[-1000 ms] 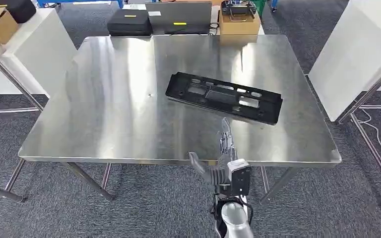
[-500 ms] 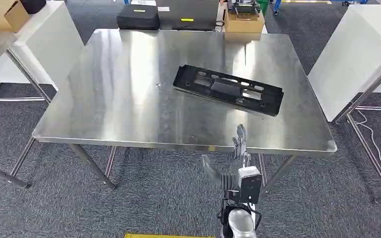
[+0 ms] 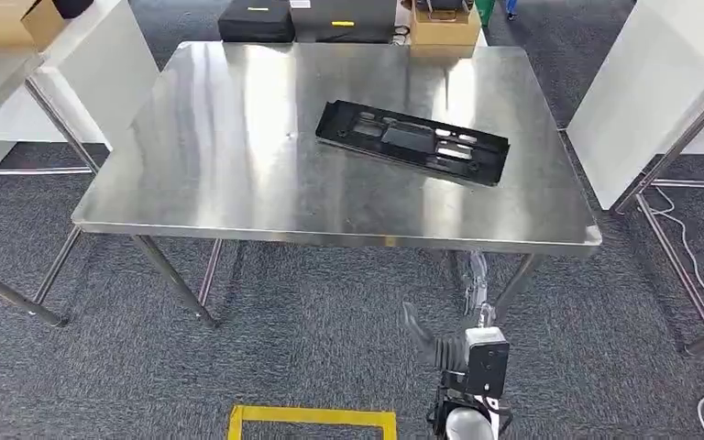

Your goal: Take the parts from the cabinet and place them on the table.

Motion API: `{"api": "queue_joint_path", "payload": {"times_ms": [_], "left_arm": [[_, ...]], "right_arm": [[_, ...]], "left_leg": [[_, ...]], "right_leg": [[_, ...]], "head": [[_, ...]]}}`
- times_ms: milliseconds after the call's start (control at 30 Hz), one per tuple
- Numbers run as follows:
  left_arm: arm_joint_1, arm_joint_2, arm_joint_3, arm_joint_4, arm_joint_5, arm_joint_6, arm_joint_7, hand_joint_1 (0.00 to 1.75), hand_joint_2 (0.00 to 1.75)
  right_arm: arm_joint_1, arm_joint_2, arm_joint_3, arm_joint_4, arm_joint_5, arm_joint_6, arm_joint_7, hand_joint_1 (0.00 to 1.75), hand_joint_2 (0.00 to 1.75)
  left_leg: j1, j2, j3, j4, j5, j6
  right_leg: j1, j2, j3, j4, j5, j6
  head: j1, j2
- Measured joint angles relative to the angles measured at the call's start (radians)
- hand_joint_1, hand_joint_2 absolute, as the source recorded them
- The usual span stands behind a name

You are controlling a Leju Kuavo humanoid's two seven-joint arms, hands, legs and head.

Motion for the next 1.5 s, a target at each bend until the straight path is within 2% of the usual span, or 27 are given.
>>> {"api": "queue_joint_path", "payload": {"times_ms": [67,100,167,233,267,300,433,467,567,600,633,667,733,767,833,933,967,1000,1067,1133,1200,1267,1333,1367,1433,1467,1500], "left_arm": [[-0.002,0.002,0.0,0.003,0.0,0.0,0.0,0.0,0.0],[-0.002,0.003,0.0,0.004,0.0,0.0,0.0,0.0,0.0],[-0.004,0.006,0.0,0.006,0.0,0.0,0.0,0.0,0.0],[-0.004,0.008,0.0,0.006,-0.001,0.0,0.0,0.0,0.0],[-0.006,0.009,0.0,0.006,-0.001,0.0,0.0,0.0,0.0],[-0.009,0.01,0.0,0.006,-0.005,0.0,0.0,0.0,0.0],[-0.016,0.016,0.002,0.025,-0.028,0.025,0.0,0.0,0.0],[-0.02,0.016,0.003,0.034,-0.035,0.027,0.003,0.0,0.0],[-0.027,0.02,0.004,0.05,-0.052,0.028,0.019,0.0,0.0],[-0.025,0.021,0.004,0.055,-0.053,0.028,0.021,0.0,0.0],[-0.023,0.023,0.005,0.06,-0.055,0.032,0.026,0.0,0.0],[-0.023,0.024,0.005,0.064,-0.065,0.036,0.043,0.0,0.0],[-0.027,0.025,0.005,0.075,-0.083,0.059,0.082,0.0,0.0],[-0.028,0.025,0.005,0.08,-0.087,0.074,0.103,0.0,0.0],[-0.03,0.025,0.005,0.089,-0.097,0.119,0.142,0.0,0.0],[-0.029,0.03,0.003,0.101,-0.14,0.235,0.219,0.0,0.0],[-0.027,0.032,0.003,0.105,-0.137,0.245,0.229,0.0,0.0],[-0.024,0.034,0.004,0.108,-0.133,0.246,0.242,0.0,0.0],[-0.026,0.033,0.007,0.115,-0.122,0.258,0.27,0.0,0.0],[-0.029,0.033,0.01,0.119,-0.122,0.278,0.294,0.0,0.0],[-0.029,0.033,0.012,0.123,-0.129,0.306,0.328,0.0,0.0],[-0.03,0.031,0.014,0.124,-0.131,0.315,0.346,0.0,0.0],[-0.034,0.022,0.014,0.128,-0.133,0.317,0.352,0.0,0.0],[-0.034,0.02,0.014,0.13,-0.136,0.317,0.357,0.0,0.0],[-0.035,0.018,0.015,0.132,-0.138,0.317,0.359,0.0,0.0],[-0.034,0.014,0.014,0.134,-0.141,0.317,0.359,0.0,0.0],[-0.038,0.013,0.014,0.134,-0.148,0.317,0.359,0.0,0.0]], "right_arm": [[0.0,0.002,-0.003,0.0,0.006,0.003,0.003,0.0,1.75],[0.001,0.002,-0.005,0.0,0.006,0.003,0.005,0.0,1.75],[0.002,0.002,-0.01,0.0,0.006,0.003,0.006,0.0,1.75],[0.001,0.002,-0.012,0.002,0.008,0.006,0.014,0.0,1.75],[-0.002,0.002,-0.014,0.009,0.011,0.01,0.026,0.0,1.75],[-0.009,0.003,-0.017,0.027,0.013,0.01,0.043,0.0,1.75],[-0.119,-0.008,-0.077,0.317,-0.026,-0.038,0.119,0.0,1.75],[-0.157,-0.03,-0.111,0.439,-0.045,-0.056,0.15,0.0,1.75],[-0.202,-0.078,-0.19,0.682,-0.037,-0.151,0.226,0.0,1.75],[-0.209,-0.093,-0.205,0.733,-0.035,-0.158,0.229,0.0,0.0],[-0.217,-0.103,-0.217,0.784,-0.035,-0.16,0.243,0.0,0.0],[-0.229,-0.111,-0.229,0.829,-0.039,-0.16,0.292,0.0,0.0],[-0.238,-0.13,-0.253,0.907,-0.022,-0.201,0.416,0.0,0.0],[-0.236,-0.14,-0.263,0.94,-0.03,-0.217,0.463,0.0,0.0],[-0.228,-0.157,-0.287,0.983,-0.031,-0.238,0.529,0.0,0.0],[-0.206,-0.18,-0.301,1.045,0.021,-0.262,0.644,0.0,0.0],[-0.197,-0.181,-0.301,1.057,0.027,-0.254,0.645,0.0,0.0],[-0.196,-0.181,-0.301,1.066,0.027,-0.245,0.641,0.0,0.0],[-0.191,-0.178,-0.302,1.08,0.025,-0.227,0.618,0.0,0.0],[-0.193,-0.176,-0.304,1.088,0.018,-0.206,0.579,0.0,0.0],[-0.197,-0.177,-0.306,1.093,0.021,-0.177,0.522,0.0,0.0],[-0.204,-0.175,-0.306,1.096,0.026,-0.166,0.479,0.0,0.0],[-0.215,-0.176,-0.306,1.096,0.029,-0.163,0.449,0.0,0.0],[-0.221,-0.176,-0.306,1.097,0.027,-0.158,0.435,0.0,0.0],[-0.228,-0.177,-0.307,1.097,0.022,-0.157,0.412,0.0,0.0],[-0.228,-0.178,-0.31,1.098,0.019,-0.157,0.4,0.0,0.0],[-0.23,-0.18,-0.312,1.099,0.019,-0.156,0.388,0.0,0.0]], "left_leg": [[0.001,0.0,-0.034,0.143,-0.124,-0.011],[0.001,0.0,-0.047,0.216,-0.157,-0.014],[0.004,0.0,-0.023,0.256,-0.124,-0.015],[0.007,0.001,0.075,0.145,-0.06,-0.012],[0.008,0.001,0.146,0.048,-0.051,-0.008],[0.005,0.0,0.202,-0.04,-0.082,-0.002],[-0.009,-0.001,0.197,-0.071,-0.065,0.03],[0.001,0.006,0.186,-0.081,-0.044,0.043],[-0.007,-0.007,0.137,-0.08,-0.007,0.063],[-0.011,-0.007,0.119,-0.078,0.006,0.064],[-0.012,-0.004,0.107,-0.075,0.02,0.064],[-0.014,-0.001,0.085,-0.072,0.033,0.064],[-0.018,0.001,0.046,-0.063,0.056,0.061],[-0.019,-0.001,0.033,-0.059,0.065,0.06],[-0.024,-0.003,0.02,-0.054,0.084,0.05],[-0.021,-0.002,0.022,-0.067,0.105,0.036],[-0.016,-0.003,0.013,-0.063,0.106,0.032],[-0.013,-0.003,0.002,-0.039,0.052,0.023],[-0.009,-0.004,-0.027,0.091,-0.104,0.008],[0.001,-0.003,-0.05,0.235,-0.159,-0.004],[0.012,-0.003,-0.016,0.252,-0.104,-0.014],[0.024,-0.002,0.094,0.111,-0.049,-0.028],[0.023,-0.011,0.187,-0.037,-0.065,-0.036],[0.021,-0.015,0.186,-0.046,-0.073,-0.022],[0.009,-0.015,0.179,-0.044,-0.074,-0.019],[0.008,-0.013,0.167,-0.055,-0.065,-0.004],[0.008,-0.01,0.162,-0.056,-0.054,0.013]], "right_leg": [[0.002,-0.002,-0.022,0.001,0.022,-0.004],[0.003,-0.003,-0.036,0.002,0.035,-0.004],[0.003,-0.004,-0.066,0.005,0.058,0.003],[0.003,-0.005,-0.089,0.008,0.074,0.011],[0.003,-0.005,-0.097,0.01,0.083,0.015],[0.008,-0.004,-0.101,0.012,0.089,0.023],[0.009,-0.008,-0.104,-0.007,0.131,0.055],[0.011,-0.008,-0.109,0.004,0.121,0.058],[0.008,-0.001,-0.164,0.165,-0.041,0.034],[0.008,0.001,-0.18,0.236,-0.079,0.034],[0.008,0.002,-0.189,0.293,-0.087,0.043],[0.009,0.003,-0.176,0.31,-0.065,0.055],[0.01,0.004,-0.092,0.225,0.001,0.075],[0.011,0.004,-0.025,0.136,0.009,0.07],[0.026,0.004,0.078,-0.037,-0.049,0.043],[0.026,0.005,0.056,-0.036,-0.029,0.026],[0.005,0.002,0.047,-0.039,-0.015,0.016],[0.008,0.001,0.036,-0.038,-0.004,0.01],[0.007,0.0,0.012,-0.038,0.02,-0.003],[0.007,-0.003,-0.009,-0.033,0.043,0.002],[0.002,-0.004,-0.038,-0.024,0.057,0.015],[-0.009,-0.004,-0.061,-0.012,0.068,0.028],[-0.004,-0.007,-0.085,0.005,0.076,0.041],[0.0,-0.006,-0.087,0.006,0.086,0.054],[0.0,-0.006,-0.091,0.003,0.1,0.076],[0.002,-0.006,-0.099,0.0,0.106,0.087],[-0.009,-0.005,-0.116,0.021,0.073,0.081]], "head": [[0.0,0.0],[-0.002,0.0],[-0.001,0.0],[-0.001,0.0],[-0.002,0.0],[-0.002,0.0],[0.002,0.0],[0.001,0.0],[0.015,0.0],[0.016,0.0],[0.019,0.0],[0.018,0.0],[0.018,0.0],[0.019,0.0],[0.018,0.0],[0.013,0.0],[0.011,0.0],[0.01,0.0],[0.002,0.0],[0.002,0.0],[0.001,0.0],[0.001,0.0],[-0.008,0.0],[-0.004,0.0],[-0.005,0.0],[-0.005,0.0],[-0.005,0.0]]}}
